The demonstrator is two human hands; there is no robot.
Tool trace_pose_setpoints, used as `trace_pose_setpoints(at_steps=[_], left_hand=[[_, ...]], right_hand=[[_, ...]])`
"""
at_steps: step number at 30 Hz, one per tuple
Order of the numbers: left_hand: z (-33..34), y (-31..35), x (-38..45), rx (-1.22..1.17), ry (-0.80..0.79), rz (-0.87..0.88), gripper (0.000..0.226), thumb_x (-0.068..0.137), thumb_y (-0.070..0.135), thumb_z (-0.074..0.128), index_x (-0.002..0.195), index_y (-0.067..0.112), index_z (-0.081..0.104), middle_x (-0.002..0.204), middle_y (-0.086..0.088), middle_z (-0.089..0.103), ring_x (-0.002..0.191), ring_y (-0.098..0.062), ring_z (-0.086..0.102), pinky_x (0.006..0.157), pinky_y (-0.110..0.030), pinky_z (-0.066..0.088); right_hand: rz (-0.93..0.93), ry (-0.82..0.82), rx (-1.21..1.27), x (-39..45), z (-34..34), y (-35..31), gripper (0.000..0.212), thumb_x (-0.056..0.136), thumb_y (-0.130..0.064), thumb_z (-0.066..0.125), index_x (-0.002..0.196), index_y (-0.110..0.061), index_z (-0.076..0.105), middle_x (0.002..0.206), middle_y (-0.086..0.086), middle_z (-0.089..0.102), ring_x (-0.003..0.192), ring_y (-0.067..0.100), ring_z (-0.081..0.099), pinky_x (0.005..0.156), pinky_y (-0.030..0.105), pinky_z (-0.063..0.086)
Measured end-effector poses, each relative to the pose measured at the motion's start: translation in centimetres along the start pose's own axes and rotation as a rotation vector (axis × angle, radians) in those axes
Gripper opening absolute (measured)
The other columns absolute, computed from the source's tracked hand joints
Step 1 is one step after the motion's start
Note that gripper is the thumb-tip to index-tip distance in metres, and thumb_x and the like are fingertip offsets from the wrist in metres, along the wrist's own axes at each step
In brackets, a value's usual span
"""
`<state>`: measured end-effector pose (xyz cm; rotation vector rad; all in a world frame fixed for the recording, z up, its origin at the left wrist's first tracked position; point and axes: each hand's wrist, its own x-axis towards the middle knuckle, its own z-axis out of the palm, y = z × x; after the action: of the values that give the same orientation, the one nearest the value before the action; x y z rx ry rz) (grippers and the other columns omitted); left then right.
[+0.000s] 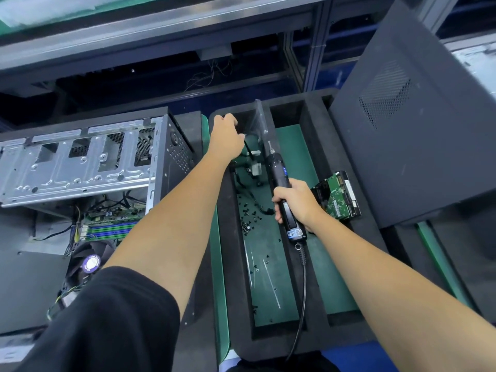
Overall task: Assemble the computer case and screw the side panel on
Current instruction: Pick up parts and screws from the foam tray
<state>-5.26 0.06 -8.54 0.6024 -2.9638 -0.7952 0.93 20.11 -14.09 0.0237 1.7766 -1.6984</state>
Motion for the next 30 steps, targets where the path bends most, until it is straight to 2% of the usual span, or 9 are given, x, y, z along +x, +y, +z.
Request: trace_pose_setpoints(at_steps=[2, 4, 7, 9, 11, 14, 18, 23, 30], left_hand=[[0.9, -0.4, -0.3, -0.009, -0.062, 0.07, 0.048, 0.09, 0.005, 0.057, 0.134, 0.011, 0.039, 0.144, -0.012, 0.025, 0.087, -0.026, 0.054, 0.084, -0.032, 0.043], [1.3, -0.9, -0.6, 0.03, -0.051, 0.127, 0.043, 0.087, 0.0, 0.054, 0.128, 0.011, 0.045, 0.141, -0.011, 0.031, 0.089, -0.025, 0.053, 0.082, -0.034, 0.045], [1.4, -1.2, -1.3, 0.095, -0.09, 0.193, 0.02, 0.083, 0.004, 0.049, 0.096, 0.011, 0.063, 0.103, -0.005, 0.063, 0.084, -0.023, 0.059, 0.08, -0.037, 0.051], [1.6, -1.3, -2.4, 0.237, -0.255, 0.296, 0.019, 0.079, 0.007, 0.051, 0.086, 0.011, 0.067, 0.086, -0.001, 0.066, 0.08, -0.023, 0.061, 0.076, -0.036, 0.054], [2.4, -1.3, -3.9, 0.427, -0.453, 0.374, 0.016, 0.075, 0.009, 0.053, 0.082, 0.009, 0.066, 0.081, -0.005, 0.064, 0.078, -0.026, 0.061, 0.07, -0.036, 0.054], [4.2, -1.7, -5.7, 0.812, -0.593, 0.474, 0.01, 0.079, 0.013, 0.053, 0.088, 0.011, 0.057, 0.09, -0.007, 0.062, 0.078, -0.028, 0.059, 0.063, -0.033, 0.045], [6.5, -2.2, -6.3, 1.034, -0.538, 0.493, 0.025, 0.088, 0.008, 0.05, 0.111, 0.013, 0.057, 0.106, -0.003, 0.064, 0.094, -0.025, 0.063, 0.066, -0.033, 0.041], [8.5, -1.9, -6.9, 1.11, -0.558, 0.473, 0.027, 0.09, 0.002, 0.048, 0.112, 0.013, 0.059, 0.108, 0.0, 0.065, 0.098, -0.023, 0.063, 0.07, -0.03, 0.042], [8.8, -1.9, -7.5, 1.024, -0.539, 0.457, 0.03, 0.09, 0.005, 0.048, 0.116, 0.015, 0.057, 0.117, -0.003, 0.062, 0.107, -0.026, 0.061, 0.084, -0.032, 0.043]], right_hand=[[-0.003, -0.004, -0.005, 0.0, 0.0, 0.0, 0.016, 0.066, -0.009, 0.06, 0.074, -0.008, 0.047, 0.054, 0.013, 0.054, 0.043, 0.027, 0.052, 0.044, 0.031, 0.048], [0.003, -0.003, -0.003, 0.0, 0.0, 0.0, 0.016, 0.066, -0.009, 0.06, 0.074, -0.008, 0.047, 0.054, 0.013, 0.054, 0.044, 0.027, 0.052, 0.045, 0.032, 0.048], [0.008, -0.001, 0.001, -0.1, 0.0, -0.1, 0.016, 0.066, -0.009, 0.06, 0.074, -0.008, 0.047, 0.055, 0.013, 0.054, 0.045, 0.027, 0.052, 0.046, 0.032, 0.048], [0.005, 0.001, -0.005, -0.2, 0.1, -0.2, 0.015, 0.066, -0.009, 0.06, 0.074, -0.008, 0.047, 0.056, 0.014, 0.054, 0.045, 0.027, 0.053, 0.046, 0.033, 0.048], [0.007, 0.007, -0.008, -0.2, 0.0, -0.2, 0.015, 0.065, -0.009, 0.06, 0.074, -0.008, 0.048, 0.056, 0.014, 0.054, 0.045, 0.027, 0.053, 0.046, 0.033, 0.049], [0.007, 0.003, -0.009, -0.2, 0.1, -0.2, 0.018, 0.065, -0.01, 0.061, 0.075, -0.008, 0.047, 0.055, 0.014, 0.054, 0.044, 0.028, 0.053, 0.046, 0.033, 0.048], [0.014, 0.004, -0.01, 0.0, 0.1, -0.1, 0.021, 0.063, -0.011, 0.062, 0.076, -0.007, 0.046, 0.053, 0.014, 0.054, 0.042, 0.028, 0.052, 0.046, 0.034, 0.048], [0.016, 0.008, -0.015, 0.1, 0.1, 0.0, 0.021, 0.062, -0.012, 0.063, 0.075, -0.009, 0.047, 0.054, 0.013, 0.054, 0.043, 0.029, 0.052, 0.049, 0.036, 0.048], [0.028, 0.015, -0.011, 0.1, 0.2, -0.1, 0.019, 0.061, -0.011, 0.063, 0.073, -0.009, 0.048, 0.052, 0.015, 0.053, 0.041, 0.028, 0.051, 0.047, 0.034, 0.048]])
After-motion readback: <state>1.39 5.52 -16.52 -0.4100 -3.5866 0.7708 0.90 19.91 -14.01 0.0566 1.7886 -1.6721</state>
